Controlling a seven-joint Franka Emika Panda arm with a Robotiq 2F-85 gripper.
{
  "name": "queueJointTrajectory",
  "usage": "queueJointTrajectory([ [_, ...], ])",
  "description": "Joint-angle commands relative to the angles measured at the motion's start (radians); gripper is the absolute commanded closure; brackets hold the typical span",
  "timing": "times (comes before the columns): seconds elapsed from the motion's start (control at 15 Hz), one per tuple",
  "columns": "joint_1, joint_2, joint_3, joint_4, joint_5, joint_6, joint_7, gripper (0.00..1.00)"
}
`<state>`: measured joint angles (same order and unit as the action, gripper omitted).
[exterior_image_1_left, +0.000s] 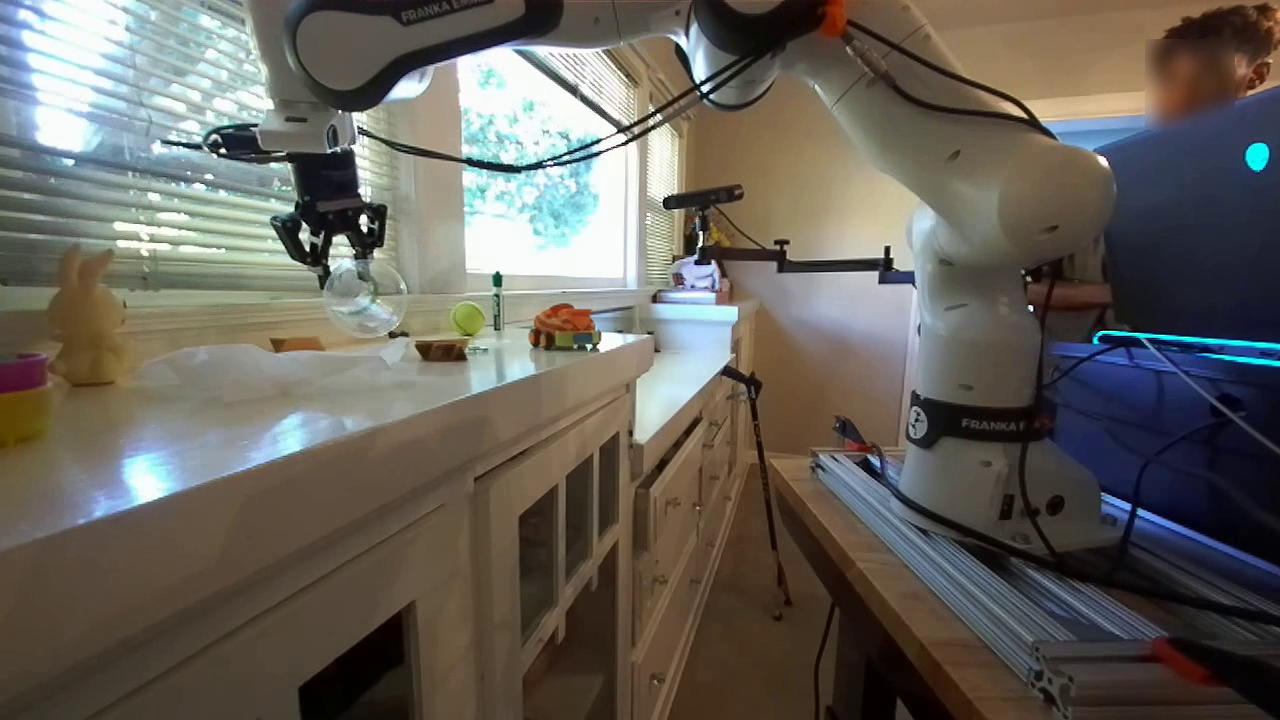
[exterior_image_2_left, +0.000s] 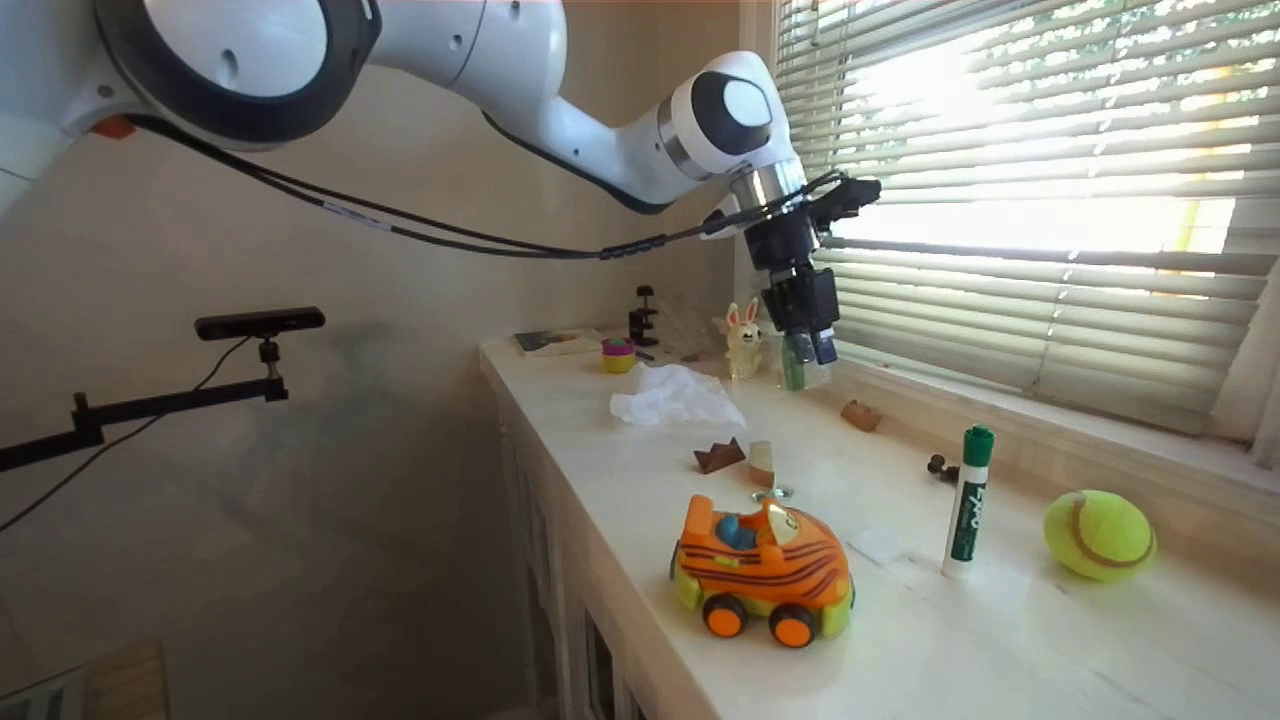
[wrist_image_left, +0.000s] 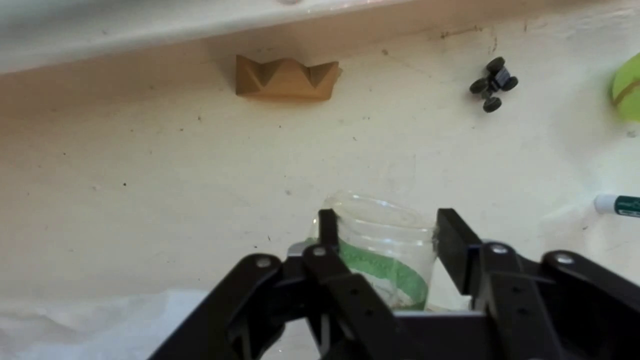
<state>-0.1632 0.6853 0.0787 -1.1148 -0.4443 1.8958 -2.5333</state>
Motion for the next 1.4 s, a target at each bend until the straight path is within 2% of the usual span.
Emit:
queueJointTrajectory([
  [0.0,0.018,-0.046,-0.039,-0.045,0.070,-0.037,-0.040,0.56],
  [0.33,0.025,-0.056,-0.053,-0.048,0.090,-0.062,-0.053,0.56],
  [0.53,0.065,-0.067,-0.103,-0.065,-0.003,-0.007,-0.021,0.59],
  [0.67,0.090,-0.066,-0.135,-0.070,-0.053,0.020,-0.015,0.55],
  [0.93,0.131,-0.049,-0.189,-0.064,-0.134,0.041,0.026,0.55],
  [1.33,0.146,-0.030,-0.227,-0.079,-0.240,0.125,0.111,0.60],
])
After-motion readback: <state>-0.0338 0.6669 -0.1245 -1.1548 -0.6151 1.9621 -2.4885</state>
